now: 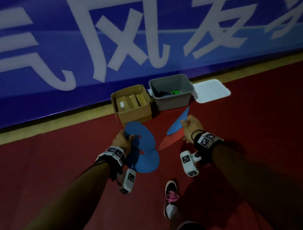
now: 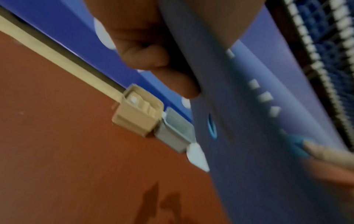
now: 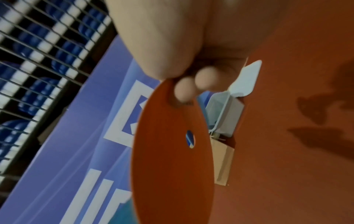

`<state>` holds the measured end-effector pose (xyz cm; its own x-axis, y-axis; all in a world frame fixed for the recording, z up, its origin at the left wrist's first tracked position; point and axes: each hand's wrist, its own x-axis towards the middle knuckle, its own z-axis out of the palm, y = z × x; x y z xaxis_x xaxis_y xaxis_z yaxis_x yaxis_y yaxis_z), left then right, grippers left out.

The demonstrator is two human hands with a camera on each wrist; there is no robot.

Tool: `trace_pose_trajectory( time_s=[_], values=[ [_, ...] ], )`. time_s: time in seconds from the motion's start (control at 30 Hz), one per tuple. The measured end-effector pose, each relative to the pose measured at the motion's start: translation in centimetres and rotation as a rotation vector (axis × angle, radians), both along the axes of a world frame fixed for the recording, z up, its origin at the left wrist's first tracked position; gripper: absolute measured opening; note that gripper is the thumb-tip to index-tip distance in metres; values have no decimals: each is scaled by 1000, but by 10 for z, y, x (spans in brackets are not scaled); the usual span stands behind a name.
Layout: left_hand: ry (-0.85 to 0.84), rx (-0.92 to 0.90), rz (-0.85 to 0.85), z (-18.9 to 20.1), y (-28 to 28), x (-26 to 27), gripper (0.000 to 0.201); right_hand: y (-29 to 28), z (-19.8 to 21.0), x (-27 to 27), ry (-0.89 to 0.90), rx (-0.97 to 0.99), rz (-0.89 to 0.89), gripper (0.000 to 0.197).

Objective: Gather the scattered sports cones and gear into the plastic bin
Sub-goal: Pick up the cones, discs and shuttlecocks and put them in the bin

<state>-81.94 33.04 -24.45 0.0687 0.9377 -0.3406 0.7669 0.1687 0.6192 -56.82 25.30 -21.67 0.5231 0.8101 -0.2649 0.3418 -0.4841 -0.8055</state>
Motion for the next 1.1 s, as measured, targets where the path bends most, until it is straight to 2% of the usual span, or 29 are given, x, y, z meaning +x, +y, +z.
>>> trace_pose_trajectory(
  time_s=[0.17,0.27,0.4,0.6,0.73,0.9,1.0,1.1],
  values=[
    [35,59,132,8,116,14,42,144,-1,45,54,-30,64,23],
    [-16,65,215,14,170,23,45,213,13,57,46,-3,100,25],
    [-103,31,271,13,240,56,47,288,12,73,-13,48,241,25],
    [-143,-25,151,-16,358,134,44,375,-19,130,-47,-1,286,34],
    [-130,-67,35,-27,458,196,38,460,-33,176,-179,-83,251,39],
    [-129,-119,-53,-20,565,267,41,556,-31,242,-130,-198,154,31],
    [-101,-151,-110,-24,619,304,41,597,-28,284,-108,-285,82,8],
    [-99,-177,-122,-36,664,342,35,635,-36,322,-49,-331,-12,14]
  ],
)
